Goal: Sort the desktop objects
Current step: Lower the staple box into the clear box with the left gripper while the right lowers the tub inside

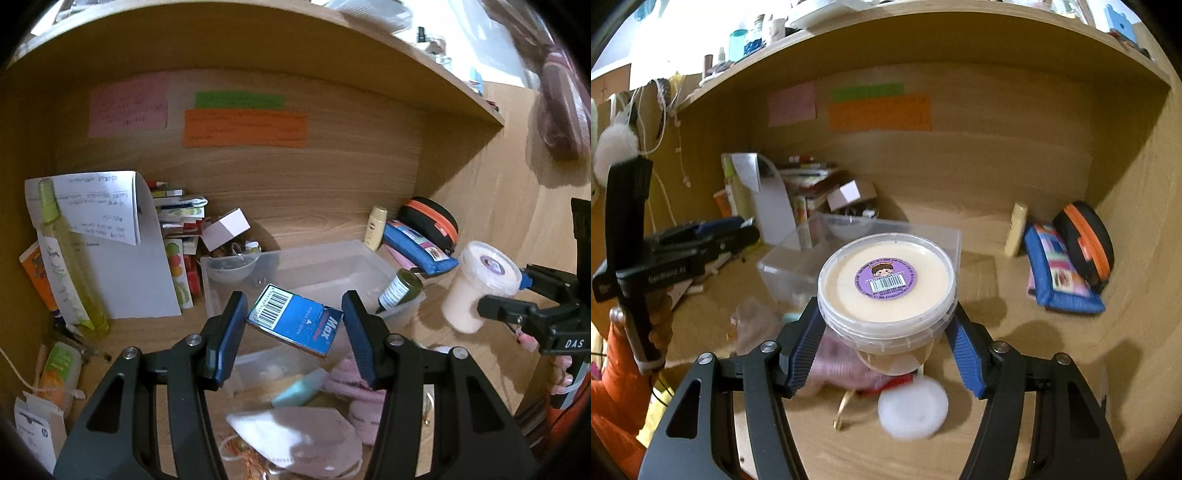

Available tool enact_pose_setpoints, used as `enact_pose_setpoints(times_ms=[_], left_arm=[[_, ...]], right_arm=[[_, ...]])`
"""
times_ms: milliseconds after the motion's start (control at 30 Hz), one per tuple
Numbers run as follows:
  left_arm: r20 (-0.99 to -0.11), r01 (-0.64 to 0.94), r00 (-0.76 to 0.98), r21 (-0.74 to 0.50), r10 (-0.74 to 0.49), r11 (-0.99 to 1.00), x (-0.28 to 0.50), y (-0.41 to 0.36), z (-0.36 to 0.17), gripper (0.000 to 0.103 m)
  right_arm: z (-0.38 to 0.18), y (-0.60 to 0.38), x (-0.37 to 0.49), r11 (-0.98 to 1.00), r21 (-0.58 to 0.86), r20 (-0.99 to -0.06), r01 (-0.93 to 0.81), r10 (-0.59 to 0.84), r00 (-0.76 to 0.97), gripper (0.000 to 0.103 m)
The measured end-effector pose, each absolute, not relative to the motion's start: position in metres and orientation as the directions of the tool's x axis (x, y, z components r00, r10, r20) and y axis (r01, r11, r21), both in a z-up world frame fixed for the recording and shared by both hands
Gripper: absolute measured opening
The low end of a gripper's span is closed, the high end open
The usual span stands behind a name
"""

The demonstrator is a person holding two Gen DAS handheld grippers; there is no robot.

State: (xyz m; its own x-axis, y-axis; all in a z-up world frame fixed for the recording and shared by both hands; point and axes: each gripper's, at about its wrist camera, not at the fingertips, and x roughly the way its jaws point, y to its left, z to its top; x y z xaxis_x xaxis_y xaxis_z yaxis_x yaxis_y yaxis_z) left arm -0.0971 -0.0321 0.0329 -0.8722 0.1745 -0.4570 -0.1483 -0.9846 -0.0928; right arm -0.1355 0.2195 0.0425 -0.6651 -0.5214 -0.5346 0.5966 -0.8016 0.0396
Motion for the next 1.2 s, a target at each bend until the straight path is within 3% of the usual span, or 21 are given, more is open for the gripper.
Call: enact_pose_setpoints(times_ms=[633, 833, 1200], left_arm=[[-0.593, -0.093, -0.795, -0.082, 0.124, -0.992, -0.183, -0.045, -0.002, 0.053], [-0.62, -0.068, -0.78, -0.047, 0.082, -0.997, -0.193, -0.045, -0.013, 0.053], [-0.654, -0.048, -0.757, 0.022, 0.022, -0.999, -0.201, -0.04, -0.024, 0.053]], right_arm=[[0.015, 0.15, -0.237, -0.753, 0.118, -0.609, 0.647, -0.57, -0.552, 0.061], [-0.004, 0.141, -0.245, -0.756, 0.094, -0.651, 0.647, -0.539, -0.535, 0.061], [-0.01, 0.133, -0.239, -0.776, 0.001, -0.632, 0.63, -0.488, -0.601, 0.061]])
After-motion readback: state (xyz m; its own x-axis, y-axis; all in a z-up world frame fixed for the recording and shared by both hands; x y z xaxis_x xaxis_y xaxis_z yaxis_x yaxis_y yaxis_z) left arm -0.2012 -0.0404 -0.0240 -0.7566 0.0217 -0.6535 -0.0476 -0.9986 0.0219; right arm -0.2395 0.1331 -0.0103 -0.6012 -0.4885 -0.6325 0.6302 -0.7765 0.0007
